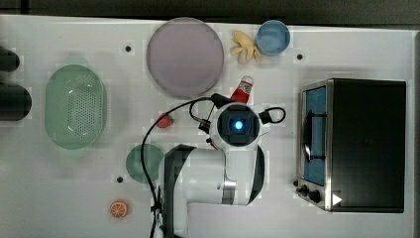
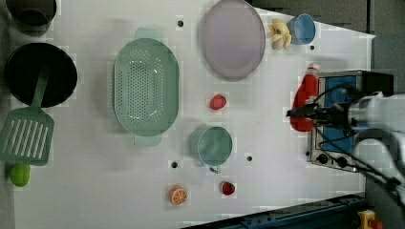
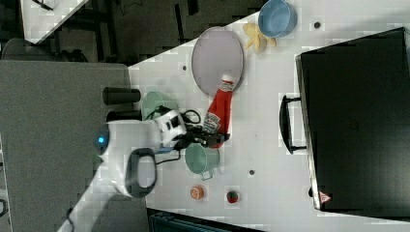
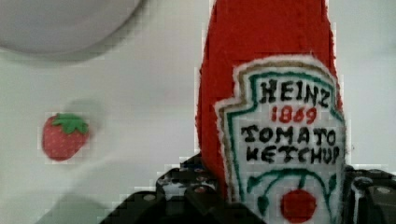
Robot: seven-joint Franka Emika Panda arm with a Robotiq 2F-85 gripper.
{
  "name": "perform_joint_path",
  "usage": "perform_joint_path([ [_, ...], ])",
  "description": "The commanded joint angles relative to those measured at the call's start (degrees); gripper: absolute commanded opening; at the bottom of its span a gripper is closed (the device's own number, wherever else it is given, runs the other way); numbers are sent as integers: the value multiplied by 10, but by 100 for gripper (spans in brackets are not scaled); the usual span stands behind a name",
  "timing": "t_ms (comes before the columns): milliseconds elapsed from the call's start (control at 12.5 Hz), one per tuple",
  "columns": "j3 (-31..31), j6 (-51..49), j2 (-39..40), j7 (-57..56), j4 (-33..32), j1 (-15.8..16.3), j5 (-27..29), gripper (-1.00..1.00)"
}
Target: Pick ketchup from plate and place it on table.
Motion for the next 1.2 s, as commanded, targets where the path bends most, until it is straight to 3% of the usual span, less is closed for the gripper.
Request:
perform_joint_path([
  [80, 1, 81, 34, 22, -18, -3, 1, 32],
  [320, 3, 116, 75, 22, -18, -4, 1, 96],
  [720, 6, 96, 9, 66, 6, -2, 1, 100],
  [1200, 5, -122, -84, 168, 119, 3, 1, 100],
])
